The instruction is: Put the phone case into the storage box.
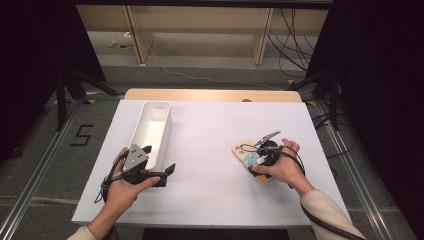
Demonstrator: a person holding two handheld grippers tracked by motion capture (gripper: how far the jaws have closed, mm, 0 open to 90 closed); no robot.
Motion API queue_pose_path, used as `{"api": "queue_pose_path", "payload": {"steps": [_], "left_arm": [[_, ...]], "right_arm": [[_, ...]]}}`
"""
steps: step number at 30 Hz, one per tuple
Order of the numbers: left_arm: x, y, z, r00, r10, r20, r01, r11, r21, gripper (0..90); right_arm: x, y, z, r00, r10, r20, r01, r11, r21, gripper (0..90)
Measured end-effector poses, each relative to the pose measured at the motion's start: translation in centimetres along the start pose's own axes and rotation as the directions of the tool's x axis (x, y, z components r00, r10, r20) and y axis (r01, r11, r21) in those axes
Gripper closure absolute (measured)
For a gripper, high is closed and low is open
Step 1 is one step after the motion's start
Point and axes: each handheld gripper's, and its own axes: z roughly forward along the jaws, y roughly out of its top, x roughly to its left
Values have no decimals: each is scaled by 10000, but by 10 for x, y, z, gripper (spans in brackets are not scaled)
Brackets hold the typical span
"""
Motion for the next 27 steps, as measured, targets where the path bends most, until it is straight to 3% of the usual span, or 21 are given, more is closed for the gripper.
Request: {"api": "queue_pose_path", "payload": {"steps": [8, 27], "left_arm": [[0, 0, 0, 10000, -8, 6, 8, 10000, 4, 3], [-1, 0, 0, 10000, 61, 37, -61, 10000, 9, 2]], "right_arm": [[-2, 2, 6, 9999, -159, -10, 159, 9996, 223, 51], [-5, 9, 17, 9984, -527, -191, 549, 9891, 1370, 62]]}}
